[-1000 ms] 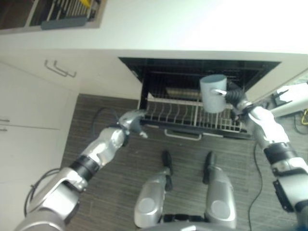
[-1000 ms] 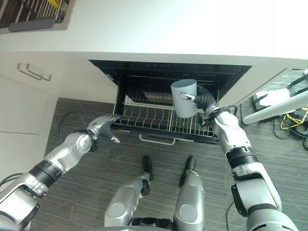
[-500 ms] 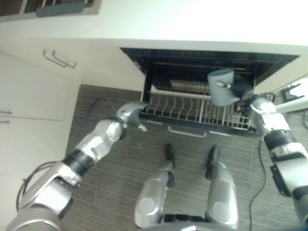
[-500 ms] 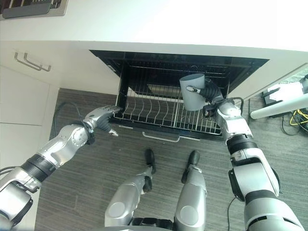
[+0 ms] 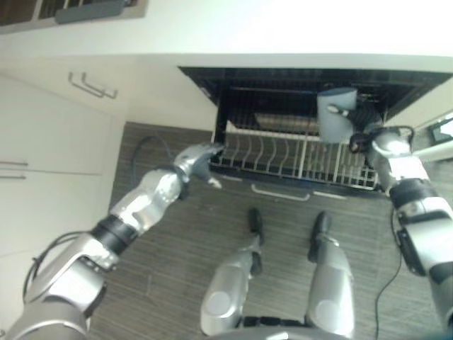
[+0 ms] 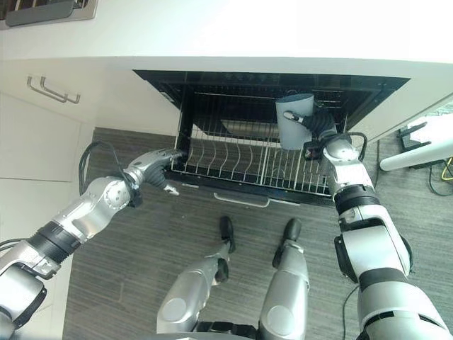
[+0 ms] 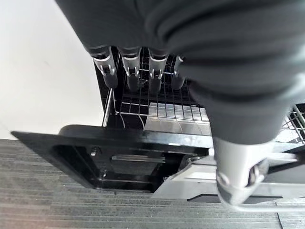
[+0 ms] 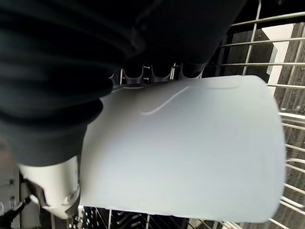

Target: Place the dishes in the dishwasher.

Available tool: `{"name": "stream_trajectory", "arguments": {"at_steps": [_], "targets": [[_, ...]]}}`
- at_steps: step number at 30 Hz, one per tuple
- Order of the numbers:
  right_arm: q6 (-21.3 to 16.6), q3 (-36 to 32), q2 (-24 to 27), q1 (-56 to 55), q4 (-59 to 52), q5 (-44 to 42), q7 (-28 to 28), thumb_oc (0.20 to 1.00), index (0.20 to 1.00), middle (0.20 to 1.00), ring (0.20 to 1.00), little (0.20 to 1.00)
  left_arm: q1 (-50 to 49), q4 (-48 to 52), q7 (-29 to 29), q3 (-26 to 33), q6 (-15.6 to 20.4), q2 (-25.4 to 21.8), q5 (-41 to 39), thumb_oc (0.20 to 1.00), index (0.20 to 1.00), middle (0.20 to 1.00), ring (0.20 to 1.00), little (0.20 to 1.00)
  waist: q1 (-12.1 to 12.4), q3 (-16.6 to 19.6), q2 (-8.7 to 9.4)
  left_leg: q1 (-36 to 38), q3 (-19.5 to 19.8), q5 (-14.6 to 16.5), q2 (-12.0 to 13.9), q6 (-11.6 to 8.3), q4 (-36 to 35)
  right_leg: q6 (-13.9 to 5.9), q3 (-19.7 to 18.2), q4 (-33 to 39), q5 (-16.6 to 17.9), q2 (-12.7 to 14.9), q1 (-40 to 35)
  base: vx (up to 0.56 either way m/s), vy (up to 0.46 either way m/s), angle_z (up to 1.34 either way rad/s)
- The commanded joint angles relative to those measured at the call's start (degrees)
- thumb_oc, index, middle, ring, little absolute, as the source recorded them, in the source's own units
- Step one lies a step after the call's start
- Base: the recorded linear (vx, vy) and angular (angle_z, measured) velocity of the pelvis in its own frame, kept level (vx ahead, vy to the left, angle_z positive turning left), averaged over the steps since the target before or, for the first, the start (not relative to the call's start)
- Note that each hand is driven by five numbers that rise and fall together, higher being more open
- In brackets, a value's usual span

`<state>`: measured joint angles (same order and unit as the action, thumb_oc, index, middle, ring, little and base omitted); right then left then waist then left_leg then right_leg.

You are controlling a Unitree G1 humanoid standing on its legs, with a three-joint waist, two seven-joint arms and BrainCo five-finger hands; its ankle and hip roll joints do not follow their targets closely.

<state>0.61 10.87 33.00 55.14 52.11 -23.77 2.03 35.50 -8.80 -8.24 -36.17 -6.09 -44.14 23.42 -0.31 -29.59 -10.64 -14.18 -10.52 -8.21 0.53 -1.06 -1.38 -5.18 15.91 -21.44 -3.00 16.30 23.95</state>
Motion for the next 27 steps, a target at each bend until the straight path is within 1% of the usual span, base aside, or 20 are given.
{"name": "stream_trajectory", "arguments": {"at_steps": [1,4,7,9,10,12,13,14,15,16,17,18,20,21,22,23,24,25,27], "targets": [[-2.9,-0.2,3.6,6.6,2.2,-6.5,-2.5,0.2,0.2,0.2,0.2,0.2,2.9,3.1,1.3,-0.3,0.4,1.9,-2.3,1.0,1.0,1.0,1.0,1.0,1.6,-0.2,-9.11,-1.0,-3.2,4.1,0.6,-1.81,2.4,-2.82,-2.7,1.1,-0.5,0.1,0.2,0.04,0.081,-0.02],[-3.2,-2.2,2.6,6.8,3.7,-11.5,-3.0,0.2,0.2,0.2,0.2,0.2,3.7,2.9,2.4,-0.7,0.3,2.6,-3.4,1.0,1.0,1.0,1.0,1.0,1.5,-0.2,-10.13,-1.1,-3.5,4.1,0.3,-1.78,1.9,-2.98,-3.1,1.2,-0.5,0.6,0.8,0.04,0.067,-0.08],[-3.4,-3.1,1.2,6.9,3.7,-13.4,-3.3,0.2,0.2,0.2,0.2,0.2,4.5,2.7,2.7,-0.7,0.2,2.7,-4.5,1.0,1.0,1.0,1.0,1.0,1.4,-0.2,-11.0,-1.0,-4.0,4.0,0.1,-1.81,1.5,-3.17,-3.5,1.1,-0.3,0.9,1.4,0.06,0.071,-0.04],[-3.6,-3.5,0.6,6.5,3.1,-15.0,-4.0,0.2,0.2,0.2,0.2,0.2,4.8,2.4,2.7,-0.7,0.3,2.7,-4.7,1.0,1.0,1.0,1.0,1.0,1.3,-0.2,-11.08,-1.2,-4.1,4.0,0.1,-1.79,1.5,-3.18,-3.7,1.0,-0.3,1.0,1.8,0.05,0.033,-0.02],[-3.6,-4.0,0.3,5.8,2.9,-17.9,-4.3,0.2,0.2,0.2,0.2,0.2,4.7,2.5,2.6,-0.8,0.2,2.9,-4.8,1.0,1.0,1.0,1.0,1.0,1.1,-0.2,-11.01,-0.9,-4.0,4.3,-0.1,-1.79,1.6,-3.38,-3.8,0.5,-0.9,1.4,1.6,0.05,0.016,-0.05],[-3.7,-4.9,-0.2,5.4,2.7,-22.3,-4.4,0.2,0.2,0.2,0.2,0.2,4.6,2.6,2.7,-0.7,0.3,2.9,-5.0,1.0,1.0,1.0,1.0,1.0,1.2,-0.2,-11.27,-1.5,-4.0,4.2,-0.2,-1.65,1.8,-3.31,-3.9,0.4,-0.6,1.4,2.2,0.04,0.017,-0.04],[-3.9,-5.1,-0.3,5.2,2.7,-23.6,-4.4,0.2,0.2,0.2,0.2,0.2,4.4,2.7,2.7,-0.9,0.3,3.1,-4.9,1.0,1.0,1.0,1.0,1.0,1.2,-0.2,-11.23,-1.1,-4.0,4.4,-0.4,-1.68,1.8,-3.45,-3.9,0.2,-1.0,1.6,1.9,0.0,0.0,0.0],[-4.6,-5.7,-1.0,4.9,2.5,-29.8,-4.2,0.2,0.2,0.2,0.2,0.2,4.4,2.6,2.8,-0.8,0.3,3.4,-4.9,1.0,1.0,1.0,1.0,1.0,1.2,-0.2,-11.46,-1.6,-4.1,4.1,-0.3,-1.63,1.9,-3.38,-4.0,0.3,-0.5,1.6,2.4,0.05,0.016,0.0],[-4.7,-6.8,-1.6,4.3,2.6,-28.9,-4.4,0.2,0.2,0.2,0.2,0.2,4.5,2.8,2.8,-1.2,0.0,3.4,-4.9,1.0,1.0,1.0,1.0,1.0,1.2,-0.2,-11.56,-1.5,-3.6,4.4,-0.6,-1.64,1.8,-3.61,-4.1,0.0,-1.0,1.7,2.4,0.0,0.0,0.0],[-4.2,-6.9,-1.8,4.5,2.6,-26.4,-4.2,0.2,0.2,0.2,0.2,0.2,4.7,2.9,2.7,-1.1,0.0,3.3,-5.1,1.0,1.0,1.0,1.0,1.0,1.4,-0.2,-11.75,-2.1,-3.8,4.1,-0.4,-1.56,1.8,-3.38,-4.3,0.4,-0.3,1.3,2.9,0.05,0.005,-0.02],[-4.1,-6.9,-2.1,4.1,2.8,-24.9,-4.4,0.2,0.2,0.2,0.2,0.2,4.5,2.9,2.7,-1.3,0.0,3.4,-5.0,1.0,1.0,1.0,1.0,1.0,1.3,-0.2,-11.67,-1.6,-3.8,4.4,-0.6,-1.58,1.7,-3.58,-4.4,0.1,-0.9,1.5,2.6,0.04,0.008,-0.05],[-4.9,-6.6,-2.6,3.3,2.6,-22.5,-5.4,0.2,0.2,0.2,0.2,0.2,4.2,3.1,2.8,-1.2,0.1,3.5,-4.8,1.0,1.0,1.0,1.0,1.0,1.3,-0.2,-11.71,-1.7,-3.8,4.4,-0.6,-1.44,1.6,-3.57,-4.5,0.0,-0.8,1.5,2.8,0.06,0.001,-0.07],[-5.6,-5.8,-2.6,3.0,2.6,-13.2,-7.7,0.2,0.2,0.2,0.2,0.2,4.5,3.2,2.7,-0.8,0.2,2.9,-5.2,1.0,1.0,1.0,1.0,1.0,1.4,-0.2,-11.63,-2.4,-3.7,4.1,-0.5,-1.28,1.6,-3.42,-4.5,0.2,-0.3,1.3,3.4,0.0,-0.007,-0.03],[-5.2,-5.3,-2.4,3.0,2.8,-10.5,-8.8,0.2,0.2,0.2,0.2,0.2,4.6,3.2,2.5,-0.6,0.2,3.0,-5.0,1.0,1.0,1.0,1.0,1.0,1.5,-0.2,-11.58,-2.6,-3.8,4.1,-0.4,-1.25,1.7,-3.41,-4.5,0.2,-0.2,1.3,3.6,0.0,-0.003,0.04],[-4.1,-4.6,-2.3,2.9,3.3,-10.9,-11.0,0.2,0.2,0.2,0.2,0.2,4.7,3.1,2.3,-0.4,0.0,3.1,-5.0,1.0,1.0,1.0,1.0,1.0,1.4,-0.2,-11.42,-2.8,-4.0,4.1,-0.3,-1.26,1.8,-3.41,-4.5,0.2,-0.1,1.3,3.8,0.01,0.002,0.04],[-3.0,-4.7,-2.2,2.7,3.6,-10.4,-12.2,0.41,0.41,0.41,0.41,0.41,4.8,3.0,2.3,-0.3,0.0,3.0,-5.0,1.0,1.0,1.0,1.0,1.0,1.4,-0.2,-11.34,-3.0,-4.0,4.1,-0.3,-1.24,2.0,-3.42,-4.5,0.1,-0.1,1.3,3.9,0.0,0.0,0.0],[-2.2,-4.8,-1.8,2.4,4.5,-8.7,-14.1,1.0,1.0,1.0,1.0,1.0,5.0,2.9,2.5,-0.6,-0.1,3.1,-5.1,1.0,1.0,1.0,1.0,1.0,1.3,-0.2,-11.12,-2.9,-4.0,4.4,-0.4,-1.27,2.1,-3.6,-4.4,-0.2,-0.4,1.6,3.8,0.0,0.0,0.0],[-1.7,-4.7,-1.7,2.2,4.7,-8.0,-15.7,1.0,1.0,1.0,1.0,1.0,5.0,2.9,2.8,-0.7,-0.5,3.1,-5.1,1.0,1.0,1.0,1.0,1.0,1.3,-0.2,-11.02,-3.0,-4.0,4.3,-0.5,-1.27,2.1,-3.67,-4.4,-0.4,-0.5,1.6,4.0,0.0,0.0,0.0],[-0.9,-4.6,-1.4,2.4,5.9,-6.1,-16.6,1.0,1.0,1.0,1.0,1.0,5.1,2.8,3.1,-1.0,-0.4,3.2,-5.0,1.0,1.0,1.0,1.0,1.0,1.4,-0.2,-10.94,-3.1,-4.0,4.3,-0.5,-1.25,2.1,-3.65,-4.3,-0.3,-0.4,1.6,4.0,0.0,0.0,0.0]]}}
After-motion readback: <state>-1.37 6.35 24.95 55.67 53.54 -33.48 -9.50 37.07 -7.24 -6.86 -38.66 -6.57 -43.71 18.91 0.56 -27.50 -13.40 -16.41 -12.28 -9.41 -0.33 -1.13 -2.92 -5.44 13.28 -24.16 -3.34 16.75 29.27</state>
